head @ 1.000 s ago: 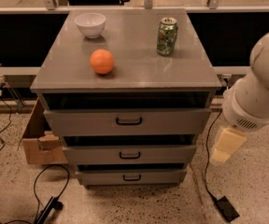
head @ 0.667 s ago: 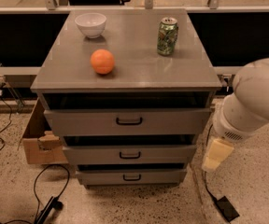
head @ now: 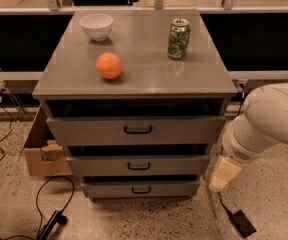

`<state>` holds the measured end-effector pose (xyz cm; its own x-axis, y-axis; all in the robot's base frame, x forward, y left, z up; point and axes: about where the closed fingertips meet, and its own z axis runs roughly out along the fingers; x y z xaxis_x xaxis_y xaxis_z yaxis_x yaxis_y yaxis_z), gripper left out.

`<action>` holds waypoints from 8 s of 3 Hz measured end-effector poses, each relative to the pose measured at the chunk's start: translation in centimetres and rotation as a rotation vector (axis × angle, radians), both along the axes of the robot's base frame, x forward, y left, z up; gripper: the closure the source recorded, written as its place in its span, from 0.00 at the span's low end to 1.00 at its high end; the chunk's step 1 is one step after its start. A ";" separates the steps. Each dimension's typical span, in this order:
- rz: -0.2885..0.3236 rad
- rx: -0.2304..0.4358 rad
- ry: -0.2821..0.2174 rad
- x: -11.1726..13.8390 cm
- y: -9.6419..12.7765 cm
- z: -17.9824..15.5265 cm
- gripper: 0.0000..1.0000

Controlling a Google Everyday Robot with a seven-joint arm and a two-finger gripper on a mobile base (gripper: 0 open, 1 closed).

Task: Open middle drawer

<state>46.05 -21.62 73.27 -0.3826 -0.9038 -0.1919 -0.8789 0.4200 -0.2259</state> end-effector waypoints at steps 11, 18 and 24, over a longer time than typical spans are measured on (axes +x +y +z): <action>0.380 -0.188 0.085 12.1 6.1 -30.0 0.41; 0.328 -0.266 0.109 7.4 3.2 -27.4 0.00; 0.352 -0.118 0.062 9.1 3.1 -28.8 0.00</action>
Offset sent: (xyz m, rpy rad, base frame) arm -0.0224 0.0089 -0.1584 -0.0350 0.1508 0.0394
